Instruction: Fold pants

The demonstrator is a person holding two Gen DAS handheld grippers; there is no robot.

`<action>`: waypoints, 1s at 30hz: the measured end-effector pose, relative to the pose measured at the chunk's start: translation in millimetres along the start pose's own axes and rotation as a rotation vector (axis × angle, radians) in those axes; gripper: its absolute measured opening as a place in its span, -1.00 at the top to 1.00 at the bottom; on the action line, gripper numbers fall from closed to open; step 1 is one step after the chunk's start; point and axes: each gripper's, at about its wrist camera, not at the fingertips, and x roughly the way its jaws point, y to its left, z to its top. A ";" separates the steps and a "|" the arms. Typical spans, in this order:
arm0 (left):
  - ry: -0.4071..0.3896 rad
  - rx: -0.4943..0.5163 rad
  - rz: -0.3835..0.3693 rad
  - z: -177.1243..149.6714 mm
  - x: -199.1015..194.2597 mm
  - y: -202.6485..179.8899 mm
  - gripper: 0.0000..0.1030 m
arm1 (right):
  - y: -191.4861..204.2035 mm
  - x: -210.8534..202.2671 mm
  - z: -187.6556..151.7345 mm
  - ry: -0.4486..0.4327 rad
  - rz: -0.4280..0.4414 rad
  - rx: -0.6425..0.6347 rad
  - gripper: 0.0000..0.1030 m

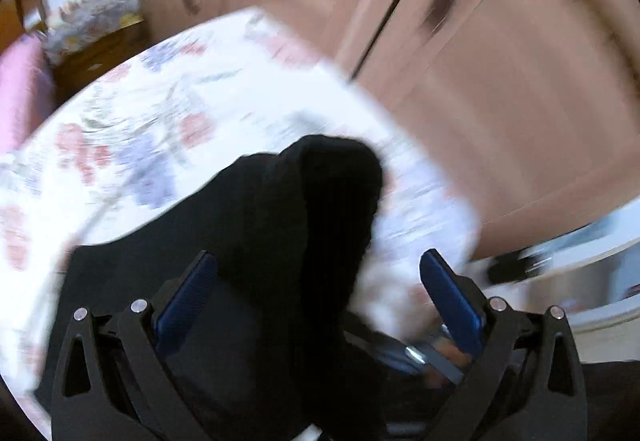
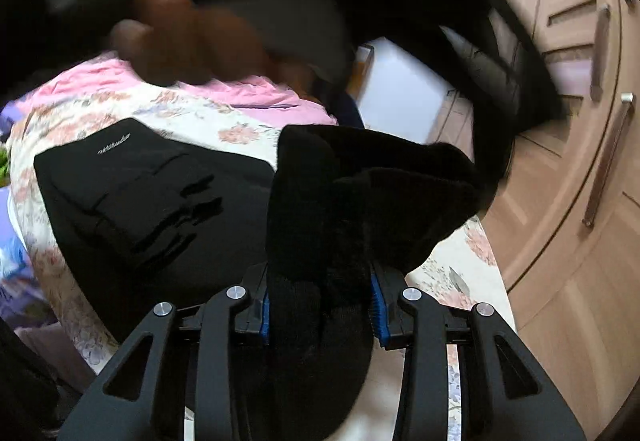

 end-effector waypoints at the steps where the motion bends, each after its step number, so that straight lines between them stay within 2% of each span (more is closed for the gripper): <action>1: 0.050 0.009 0.049 3.0 13.8 -0.5 -0.97 | 3.4 0.5 -1.0 0.002 -0.008 -0.015 0.27; 2: 0.134 0.002 0.071 4.4 32.7 3.0 -0.96 | 6.0 1.5 -1.8 0.010 -0.015 -0.029 0.27; 4: 0.232 0.001 0.029 2.4 55.2 10.0 -0.79 | 12.7 3.9 -2.4 0.034 -0.033 -0.041 0.26; 5: 0.264 0.010 0.039 0.3 65.8 13.9 -0.59 | 11.0 2.9 -6.4 0.044 -0.036 -0.034 0.23; 6: 0.286 0.005 0.056 -0.6 72.8 17.1 -0.23 | 8.3 1.7 -9.1 0.063 -0.033 -0.020 0.18; 7: 0.313 -0.001 0.045 -3.6 80.6 21.4 -0.05 | 5.5 -2.0 -13.0 0.069 -0.030 -0.006 -0.04; 8: 0.325 0.001 0.009 -4.9 83.6 22.0 0.39 | 2.5 -7.4 -18.1 0.068 -0.011 0.016 -0.20; 9: 0.329 0.002 -0.015 -7.4 85.8 23.7 0.46 | -1.7 -11.5 -23.1 0.069 -0.009 0.041 -0.53; 10: 0.319 0.001 -0.010 -9.3 85.7 26.2 0.49 | -7.4 -16.0 -31.4 0.085 -0.029 0.076 -0.70; 14: 0.218 -0.063 -0.123 -15.6 63.5 37.4 0.60 | -19.5 -13.1 -58.6 0.183 0.035 0.199 -0.71; 17: 0.129 -0.107 -0.209 -15.8 28.9 40.7 0.60 | -17.1 -7.2 -65.3 0.190 0.136 0.333 -0.71; 19: 0.082 -0.125 -0.240 -17.6 4.2 42.6 0.60 | -6.0 0.7 -63.3 0.186 0.135 0.366 -0.71; 22: -0.040 -0.173 -0.285 -34.9 -59.1 57.0 0.61 | 20.8 14.5 -50.4 0.195 0.125 0.263 -0.71; 25: -0.161 -0.224 -0.312 -66.7 -121.6 88.0 0.61 | 47.3 8.2 -25.5 0.115 0.115 0.154 -0.71; 27: -0.250 -0.285 -0.307 -109.1 -169.5 123.4 0.60 | 66.2 8.7 -12.9 0.084 0.084 0.066 -0.71; 28: -0.274 -0.314 -0.298 -124.9 -182.5 137.0 0.60 | 78.2 13.7 -6.6 0.079 0.067 0.016 -0.71; 30: -0.314 -0.424 -0.276 -175.4 -203.2 189.2 0.59 | 92.6 19.7 -0.1 0.086 0.088 -0.019 -0.71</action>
